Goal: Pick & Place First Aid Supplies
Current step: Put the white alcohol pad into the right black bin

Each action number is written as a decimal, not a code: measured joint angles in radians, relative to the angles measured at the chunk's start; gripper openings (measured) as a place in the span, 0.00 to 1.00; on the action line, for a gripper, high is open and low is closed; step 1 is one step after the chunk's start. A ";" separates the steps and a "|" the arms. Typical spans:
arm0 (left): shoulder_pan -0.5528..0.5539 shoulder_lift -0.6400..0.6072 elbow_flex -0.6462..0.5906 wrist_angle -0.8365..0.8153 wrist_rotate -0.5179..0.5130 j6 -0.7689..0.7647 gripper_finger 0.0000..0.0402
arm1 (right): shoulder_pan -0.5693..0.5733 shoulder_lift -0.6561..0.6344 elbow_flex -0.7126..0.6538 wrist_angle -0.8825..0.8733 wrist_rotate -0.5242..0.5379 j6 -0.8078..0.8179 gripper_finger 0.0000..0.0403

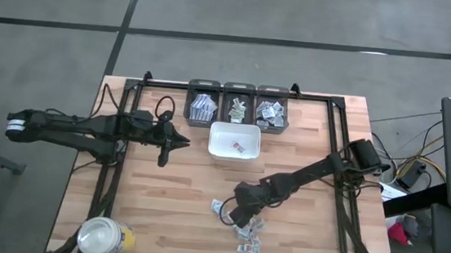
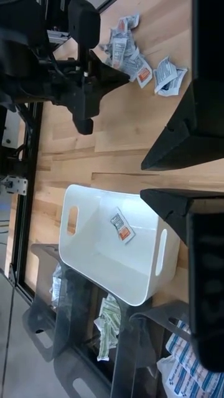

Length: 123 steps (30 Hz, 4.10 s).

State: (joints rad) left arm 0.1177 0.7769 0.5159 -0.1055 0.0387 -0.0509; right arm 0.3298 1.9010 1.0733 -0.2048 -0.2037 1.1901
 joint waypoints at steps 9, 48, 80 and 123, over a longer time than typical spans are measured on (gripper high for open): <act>0.000 0.000 0.000 0.000 0.000 0.000 0.14 | 0.000 -0.075 0.000 -0.009 0.081 0.001 0.02; 0.000 -0.003 -0.001 0.009 0.002 0.010 0.14 | -0.235 -0.445 0.000 -0.166 1.286 -0.661 0.02; 0.000 -0.003 -0.001 0.007 0.002 -0.044 0.14 | -0.980 -0.331 0.000 -0.290 0.394 -0.807 0.02; 0.000 -0.003 -0.001 -0.001 0.002 -0.056 0.14 | -0.993 -0.299 0.030 -0.271 0.250 -1.157 0.29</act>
State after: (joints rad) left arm 0.1177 0.7742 0.5152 -0.1063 0.0406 -0.1066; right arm -0.6633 1.6020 1.1034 -0.4755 0.0468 0.0332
